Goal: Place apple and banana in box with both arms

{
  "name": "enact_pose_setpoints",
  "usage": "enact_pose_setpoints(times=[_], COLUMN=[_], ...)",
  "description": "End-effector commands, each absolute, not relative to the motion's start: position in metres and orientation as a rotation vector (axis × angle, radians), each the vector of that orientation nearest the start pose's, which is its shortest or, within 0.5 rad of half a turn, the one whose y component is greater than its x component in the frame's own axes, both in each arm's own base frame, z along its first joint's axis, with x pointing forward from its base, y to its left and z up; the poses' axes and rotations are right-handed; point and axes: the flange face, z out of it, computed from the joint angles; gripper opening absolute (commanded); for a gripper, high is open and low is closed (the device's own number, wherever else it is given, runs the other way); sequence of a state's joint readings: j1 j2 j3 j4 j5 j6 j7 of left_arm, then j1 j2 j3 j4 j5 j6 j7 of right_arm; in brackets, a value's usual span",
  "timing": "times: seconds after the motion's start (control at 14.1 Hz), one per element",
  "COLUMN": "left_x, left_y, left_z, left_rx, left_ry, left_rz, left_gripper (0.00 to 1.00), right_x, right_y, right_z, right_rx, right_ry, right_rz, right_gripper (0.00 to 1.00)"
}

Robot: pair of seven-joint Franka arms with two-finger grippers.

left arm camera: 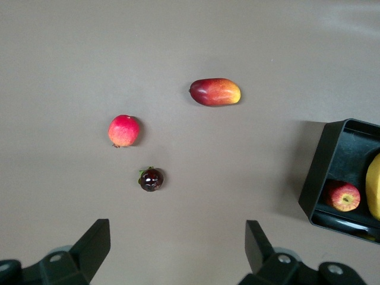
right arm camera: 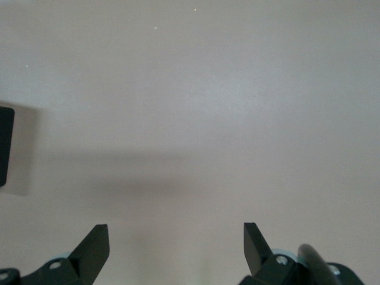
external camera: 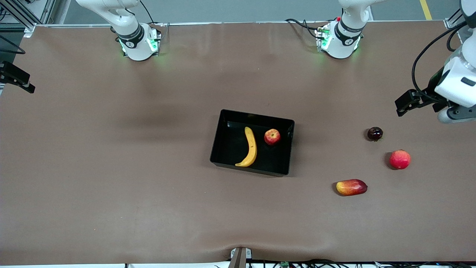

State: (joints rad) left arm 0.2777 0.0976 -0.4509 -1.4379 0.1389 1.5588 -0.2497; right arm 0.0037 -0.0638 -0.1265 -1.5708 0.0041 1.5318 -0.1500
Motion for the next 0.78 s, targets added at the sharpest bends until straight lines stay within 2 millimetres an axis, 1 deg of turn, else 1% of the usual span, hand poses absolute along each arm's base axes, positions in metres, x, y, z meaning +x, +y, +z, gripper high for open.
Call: enact_pose_setpoints(times=[0.0,0.07,0.14,0.21,0.36,0.5,0.71], left_x=[0.564,0.56,0.557,0.553,0.546,0.54,0.533], left_y=[-0.069,-0.07,-0.074,-0.069,-0.056,-0.047,-0.051], left_z=[0.646,0.65,0.646,0.644,0.644,0.645,0.649], left_rx=[-3.063,-3.06,-3.054,-3.052,-3.105,-3.114,-3.109], left_ry=[-0.102,-0.095,-0.087,-0.106,-0.147,-0.106,-0.095], left_rz=[-0.07,-0.08,-0.066,-0.06,-0.039,-0.036,-0.025], left_gripper=[1.0,1.0,1.0,1.0,1.0,1.0,1.0], right_x=[0.528,0.529,0.53,0.53,0.531,0.531,0.531], right_y=[-0.07,-0.066,-0.065,-0.064,-0.065,-0.066,-0.066], right_z=[0.655,0.655,0.655,0.654,0.651,0.651,0.653], right_rx=[-3.142,-3.142,-3.142,-3.141,-3.141,-3.141,-3.142], right_ry=[-0.048,-0.062,-0.062,-0.065,-0.062,-0.06,-0.058], right_rz=[-0.038,-0.043,-0.04,-0.033,-0.021,-0.026,-0.033], right_gripper=[1.0,1.0,1.0,1.0,1.0,1.0,1.0])
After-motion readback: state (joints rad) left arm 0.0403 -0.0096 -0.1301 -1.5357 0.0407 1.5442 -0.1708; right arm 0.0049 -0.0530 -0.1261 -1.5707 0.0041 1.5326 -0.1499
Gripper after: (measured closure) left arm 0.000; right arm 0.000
